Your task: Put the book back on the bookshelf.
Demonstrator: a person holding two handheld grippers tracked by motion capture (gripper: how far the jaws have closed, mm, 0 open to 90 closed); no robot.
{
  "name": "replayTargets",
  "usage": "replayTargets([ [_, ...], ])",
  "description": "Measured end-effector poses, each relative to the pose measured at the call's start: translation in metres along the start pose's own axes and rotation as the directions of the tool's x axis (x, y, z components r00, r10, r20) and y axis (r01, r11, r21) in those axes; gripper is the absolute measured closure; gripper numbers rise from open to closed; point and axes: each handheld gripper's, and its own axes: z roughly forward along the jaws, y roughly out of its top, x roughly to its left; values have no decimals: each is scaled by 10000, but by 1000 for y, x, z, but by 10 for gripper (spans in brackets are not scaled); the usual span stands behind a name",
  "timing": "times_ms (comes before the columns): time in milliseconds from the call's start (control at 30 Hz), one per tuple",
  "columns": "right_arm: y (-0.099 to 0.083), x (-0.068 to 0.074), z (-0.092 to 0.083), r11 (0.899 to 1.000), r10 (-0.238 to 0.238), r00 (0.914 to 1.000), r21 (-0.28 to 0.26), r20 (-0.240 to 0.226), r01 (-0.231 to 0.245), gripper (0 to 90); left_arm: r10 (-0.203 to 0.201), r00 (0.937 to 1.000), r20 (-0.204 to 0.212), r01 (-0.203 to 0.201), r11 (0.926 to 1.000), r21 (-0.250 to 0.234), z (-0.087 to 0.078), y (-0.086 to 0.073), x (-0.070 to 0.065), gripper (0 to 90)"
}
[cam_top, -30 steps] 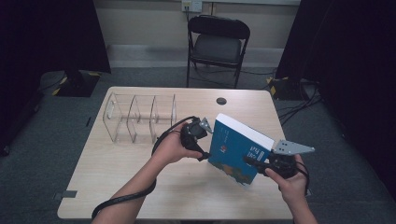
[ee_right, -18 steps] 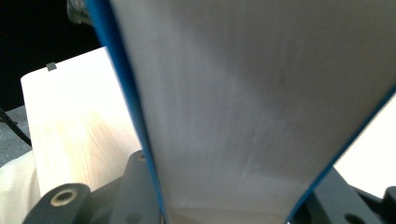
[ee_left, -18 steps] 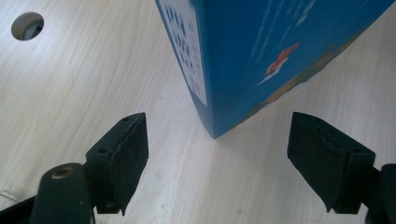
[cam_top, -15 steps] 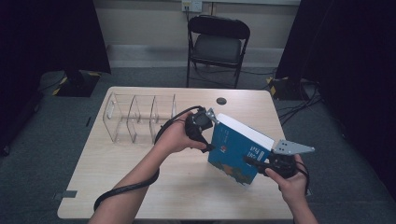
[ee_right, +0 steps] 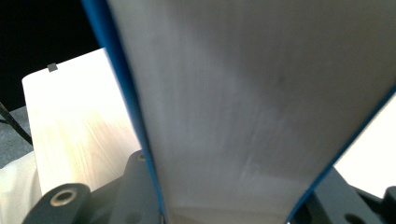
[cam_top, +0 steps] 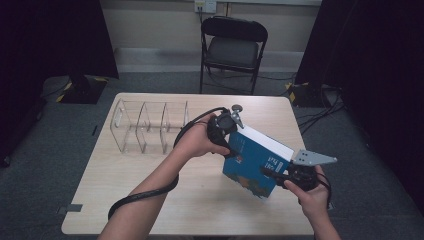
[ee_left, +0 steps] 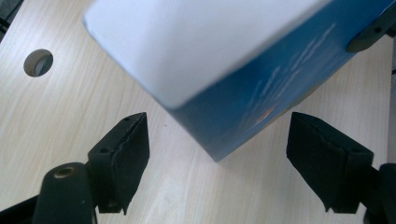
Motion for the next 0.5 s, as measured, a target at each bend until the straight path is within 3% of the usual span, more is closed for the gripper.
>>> replayTargets([
  [500, 0, 0, 0, 10000, -33, 10000, 8, -44, 33, 610, 564, 9981, 240, -576, 9969, 532, 4, 17, -2, 261],
])
